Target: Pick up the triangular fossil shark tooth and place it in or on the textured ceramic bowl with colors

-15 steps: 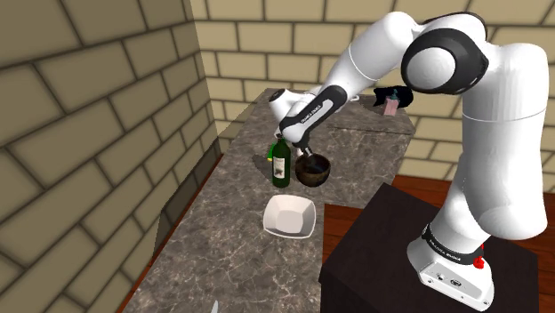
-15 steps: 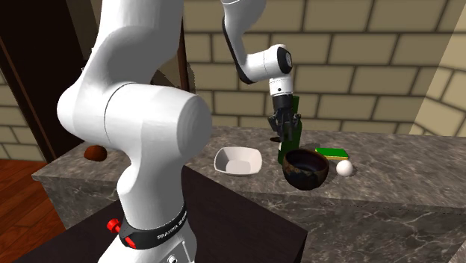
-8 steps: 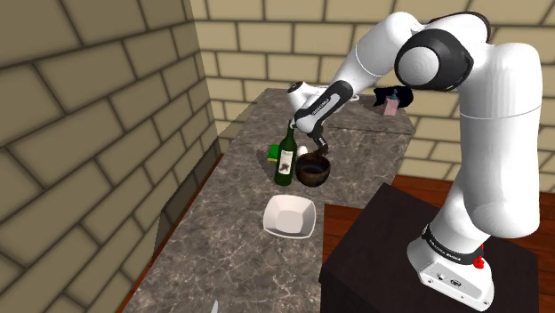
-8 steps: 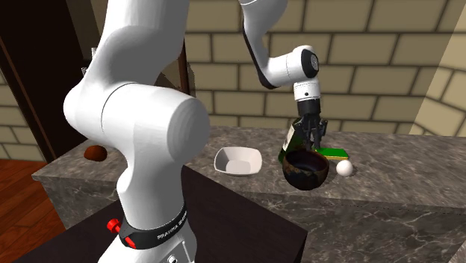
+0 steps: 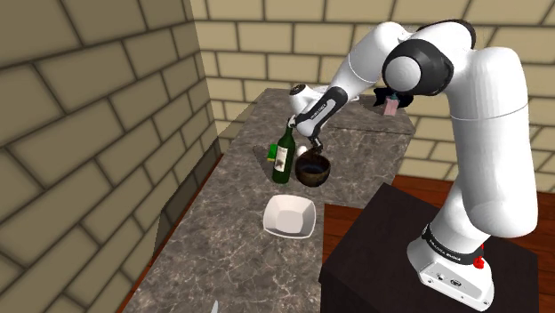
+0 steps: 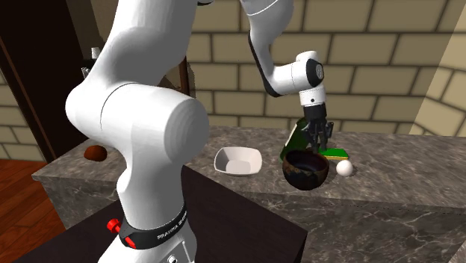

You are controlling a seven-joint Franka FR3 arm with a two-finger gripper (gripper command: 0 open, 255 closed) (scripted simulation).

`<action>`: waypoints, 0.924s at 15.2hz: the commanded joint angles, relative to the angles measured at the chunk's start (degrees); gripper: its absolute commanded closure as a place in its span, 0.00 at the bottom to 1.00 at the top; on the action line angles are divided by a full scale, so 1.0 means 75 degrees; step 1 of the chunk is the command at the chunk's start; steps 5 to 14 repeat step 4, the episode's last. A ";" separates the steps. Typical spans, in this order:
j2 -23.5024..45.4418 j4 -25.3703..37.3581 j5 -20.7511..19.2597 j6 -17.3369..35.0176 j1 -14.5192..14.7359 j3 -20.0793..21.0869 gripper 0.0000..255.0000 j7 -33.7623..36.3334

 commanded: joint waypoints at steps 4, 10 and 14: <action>0.0530 -0.0126 0.0159 -0.0401 0.0130 -0.0052 1.00 0.0009; 0.0530 -0.0126 0.0159 -0.0401 0.0130 -0.0052 1.00 0.0009; 0.0530 -0.0126 0.0159 -0.0401 0.0130 -0.0052 1.00 0.0009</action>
